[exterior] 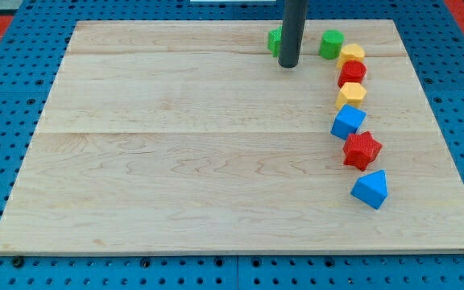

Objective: Point your arm to the bottom right

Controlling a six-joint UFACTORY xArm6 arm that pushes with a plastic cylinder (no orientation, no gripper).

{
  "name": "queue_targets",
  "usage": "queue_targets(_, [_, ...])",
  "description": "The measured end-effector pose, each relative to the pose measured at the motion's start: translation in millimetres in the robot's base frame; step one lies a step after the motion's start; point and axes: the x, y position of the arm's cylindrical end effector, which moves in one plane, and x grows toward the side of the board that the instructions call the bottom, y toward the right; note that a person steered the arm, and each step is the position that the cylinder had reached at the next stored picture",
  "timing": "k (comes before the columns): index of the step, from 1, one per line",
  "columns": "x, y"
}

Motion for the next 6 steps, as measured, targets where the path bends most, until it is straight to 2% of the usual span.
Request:
queue_targets(2, [165.0,-74.7])
queue_targets(3, [256.7,-42.9])
queue_targets(4, [305.2,31.9])
queue_targets(5, [304.1,110.0])
queue_targets(6, [273.5,137.7])
